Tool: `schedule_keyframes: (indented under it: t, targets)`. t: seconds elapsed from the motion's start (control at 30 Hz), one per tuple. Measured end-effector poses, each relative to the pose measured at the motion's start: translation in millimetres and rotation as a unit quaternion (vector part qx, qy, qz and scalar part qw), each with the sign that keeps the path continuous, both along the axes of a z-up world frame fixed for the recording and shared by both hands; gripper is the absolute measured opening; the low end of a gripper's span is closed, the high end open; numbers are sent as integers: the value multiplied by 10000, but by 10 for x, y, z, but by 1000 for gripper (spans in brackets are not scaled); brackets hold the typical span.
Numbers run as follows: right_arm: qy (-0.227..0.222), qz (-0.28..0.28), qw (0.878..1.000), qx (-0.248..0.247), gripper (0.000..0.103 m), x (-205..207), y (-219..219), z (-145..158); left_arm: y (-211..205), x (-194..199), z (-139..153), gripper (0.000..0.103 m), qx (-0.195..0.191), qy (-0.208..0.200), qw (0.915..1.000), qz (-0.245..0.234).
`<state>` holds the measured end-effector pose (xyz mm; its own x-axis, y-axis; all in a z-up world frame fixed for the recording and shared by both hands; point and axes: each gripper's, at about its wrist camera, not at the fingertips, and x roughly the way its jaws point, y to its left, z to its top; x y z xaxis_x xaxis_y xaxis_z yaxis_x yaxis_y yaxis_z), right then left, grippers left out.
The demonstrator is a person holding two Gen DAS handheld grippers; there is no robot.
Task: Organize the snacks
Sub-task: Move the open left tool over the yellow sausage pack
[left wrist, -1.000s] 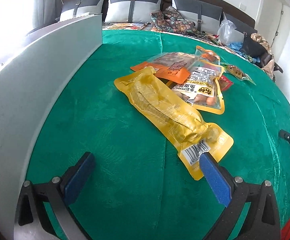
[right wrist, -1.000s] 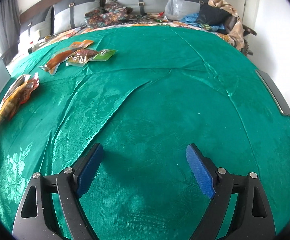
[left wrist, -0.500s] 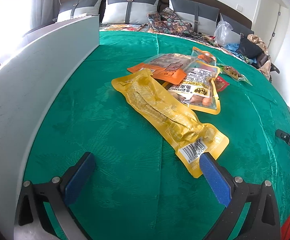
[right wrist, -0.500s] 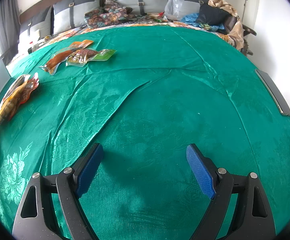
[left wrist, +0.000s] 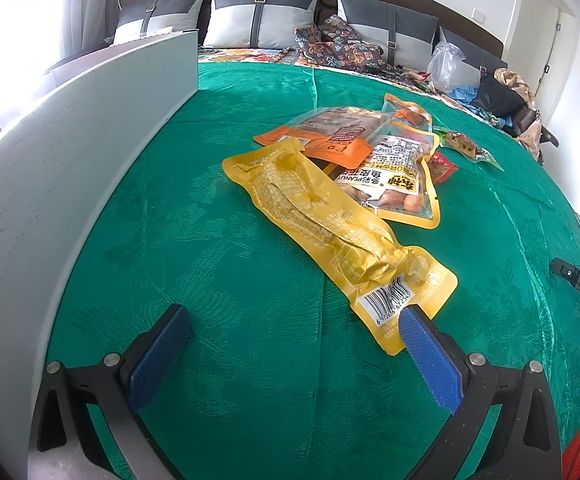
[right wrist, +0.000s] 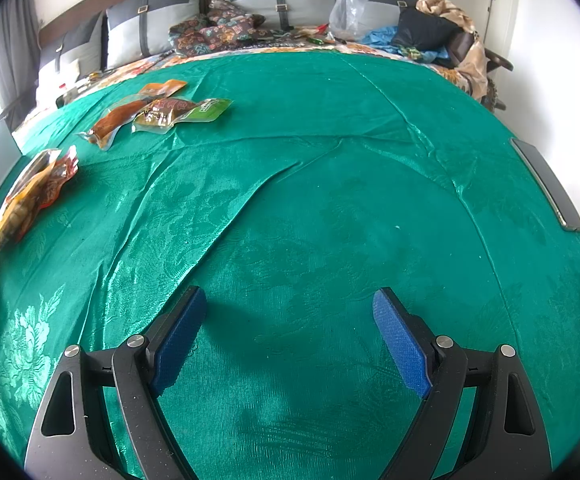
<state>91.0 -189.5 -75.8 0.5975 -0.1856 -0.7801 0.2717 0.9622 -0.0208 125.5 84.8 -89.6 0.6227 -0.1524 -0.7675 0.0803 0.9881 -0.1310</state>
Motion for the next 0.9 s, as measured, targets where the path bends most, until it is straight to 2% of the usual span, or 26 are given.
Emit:
schedule_keyframes:
  t: [0.3,0.9]
  targets:
    - [2,2,10000,-1,88,-1,2,2,16,-10,6,103,-53,-11,10000,-31]
    - [3,3,10000,0,88,-1,0,3,87,-27,30,103,-427,-75,9990,-139]
